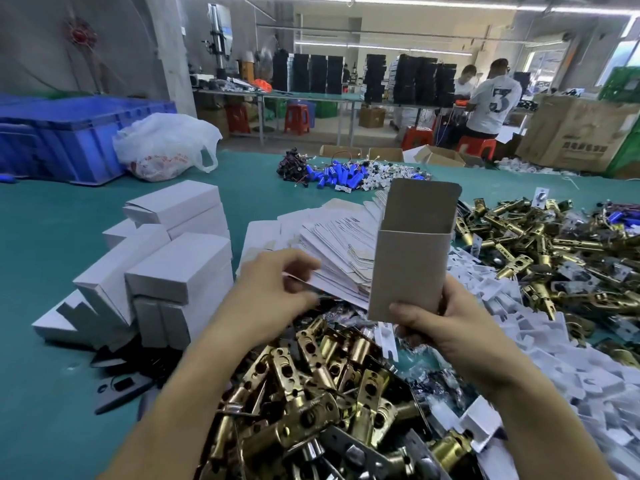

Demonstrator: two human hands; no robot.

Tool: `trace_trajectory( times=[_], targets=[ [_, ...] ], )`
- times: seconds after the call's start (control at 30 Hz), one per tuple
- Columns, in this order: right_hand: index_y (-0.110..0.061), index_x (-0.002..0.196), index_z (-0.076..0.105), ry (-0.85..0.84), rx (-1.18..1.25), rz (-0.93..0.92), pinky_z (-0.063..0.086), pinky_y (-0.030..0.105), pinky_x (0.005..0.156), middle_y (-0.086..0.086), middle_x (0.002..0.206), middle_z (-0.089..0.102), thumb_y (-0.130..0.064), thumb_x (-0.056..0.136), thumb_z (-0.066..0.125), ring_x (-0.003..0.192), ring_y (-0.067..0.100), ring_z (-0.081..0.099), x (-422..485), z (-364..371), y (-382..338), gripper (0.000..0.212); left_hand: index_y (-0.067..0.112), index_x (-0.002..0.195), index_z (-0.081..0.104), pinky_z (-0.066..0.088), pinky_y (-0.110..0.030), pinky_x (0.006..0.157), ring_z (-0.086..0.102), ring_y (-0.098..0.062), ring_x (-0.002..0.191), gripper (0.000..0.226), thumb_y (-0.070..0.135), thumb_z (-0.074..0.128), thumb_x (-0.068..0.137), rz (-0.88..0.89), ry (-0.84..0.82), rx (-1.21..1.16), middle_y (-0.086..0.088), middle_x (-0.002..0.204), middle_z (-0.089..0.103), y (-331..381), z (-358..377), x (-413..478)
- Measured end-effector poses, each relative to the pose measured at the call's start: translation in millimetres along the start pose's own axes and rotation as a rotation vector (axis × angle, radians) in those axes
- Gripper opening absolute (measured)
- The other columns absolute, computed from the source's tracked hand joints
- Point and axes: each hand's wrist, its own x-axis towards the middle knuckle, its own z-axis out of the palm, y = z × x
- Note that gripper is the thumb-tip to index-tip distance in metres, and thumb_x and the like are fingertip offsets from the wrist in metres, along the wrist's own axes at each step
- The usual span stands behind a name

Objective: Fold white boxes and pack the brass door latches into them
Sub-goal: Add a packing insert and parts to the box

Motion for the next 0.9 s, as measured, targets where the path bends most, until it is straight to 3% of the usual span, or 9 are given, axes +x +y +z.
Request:
trace_trajectory(
  times=[0.07,0.13,0.27,0.43,0.53,0.7,0.83,0.9],
  targets=[
    [-0.017,0.113,0.059,0.022,0.022,0.002,0.054,0.029,0.058,0.004,0.082,0.074,-0.003,0.082,0.075,0.063,0.016,0.067,0,-3,0,0.038,0.039,0.097,0.068,0.054,-0.028,0.085,0.067,-0.003,0.091,0.031,0.01,0.071,0.087,-0.09,0.12,0.254,0.011,0.102,0.073,-20,-5,6],
    [-0.018,0.113,0.059,0.024,0.032,-0.003,0.055,0.028,0.057,0.004,0.083,0.074,-0.002,0.082,0.075,0.063,0.015,0.067,-1,-4,0,0.039,0.031,0.116,0.07,0.052,-0.039,0.096,0.064,-0.019,0.111,0.029,0.02,0.069,0.089,-0.18,0.058,0.412,0.004,0.12,0.071,-37,0,9],
    [-0.018,0.114,0.06,0.017,0.023,-0.001,0.055,0.029,0.059,0.006,0.084,0.074,-0.003,0.081,0.076,0.065,0.017,0.068,-1,-4,1,0.04,0.03,0.139,0.057,0.047,-0.037,0.103,0.055,-0.02,0.128,0.06,0.044,0.074,0.084,-0.259,-0.131,0.453,0.004,0.142,0.059,-46,11,8],
    [-0.021,0.112,0.06,-0.051,-0.001,0.035,0.057,0.028,0.061,0.006,0.087,0.075,-0.004,0.079,0.078,0.067,0.02,0.069,-1,-2,3,0.041,0.027,0.142,0.055,0.049,-0.038,0.101,0.056,-0.022,0.126,0.061,0.049,0.07,0.087,-0.266,-0.144,0.556,0.0,0.14,0.06,-50,14,12],
    [-0.021,0.112,0.059,-0.097,0.004,0.051,0.055,0.026,0.059,0.006,0.086,0.075,-0.002,0.08,0.078,0.066,0.02,0.069,-1,1,5,0.041,0.033,0.136,0.056,0.05,-0.038,0.097,0.059,-0.022,0.12,0.051,0.052,0.065,0.089,-0.302,-0.159,0.604,0.0,0.133,0.063,-51,14,15],
    [-0.02,0.113,0.058,-0.115,-0.004,0.057,0.055,0.027,0.059,0.008,0.087,0.075,-0.002,0.081,0.078,0.068,0.022,0.069,-1,3,5,0.042,0.024,0.121,0.06,0.052,-0.036,0.087,0.061,-0.024,0.108,0.037,0.048,0.061,0.093,-0.306,-0.14,0.624,-0.001,0.118,0.066,-58,18,16],
    [-0.017,0.114,0.058,-0.124,-0.031,0.058,0.055,0.028,0.058,0.009,0.084,0.074,-0.002,0.082,0.077,0.067,0.022,0.068,-1,5,5,0.04,0.02,0.099,0.054,0.052,-0.037,0.086,0.061,-0.023,0.096,0.04,0.052,0.073,0.085,-0.386,-0.14,0.425,0.003,0.095,0.06,-64,17,17],
    [-0.017,0.114,0.059,-0.123,-0.048,0.055,0.056,0.029,0.06,0.011,0.087,0.074,-0.002,0.082,0.076,0.067,0.022,0.068,-1,7,5,0.04,0.017,0.089,0.055,0.048,-0.038,0.079,0.059,-0.02,0.084,0.036,0.046,0.076,0.084,-0.374,-0.11,0.334,0.003,0.085,0.059,-68,16,18]
  ],
)
